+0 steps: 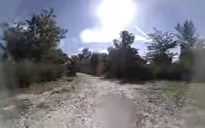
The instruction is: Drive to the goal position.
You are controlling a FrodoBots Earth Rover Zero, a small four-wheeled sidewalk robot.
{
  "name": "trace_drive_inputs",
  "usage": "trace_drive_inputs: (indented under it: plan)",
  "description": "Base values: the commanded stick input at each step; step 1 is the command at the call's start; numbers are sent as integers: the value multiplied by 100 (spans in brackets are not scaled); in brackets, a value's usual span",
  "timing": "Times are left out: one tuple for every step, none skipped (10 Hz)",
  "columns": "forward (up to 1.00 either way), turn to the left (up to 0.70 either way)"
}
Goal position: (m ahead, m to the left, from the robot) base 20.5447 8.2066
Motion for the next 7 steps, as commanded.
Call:
trace_drive_inputs:
  plan:
    - [85, 0]
    - [85, 0]
    - [85, 0]
    - [85, 0]
    - [85, 0]
    - [85, 0]
    - [85, 0]
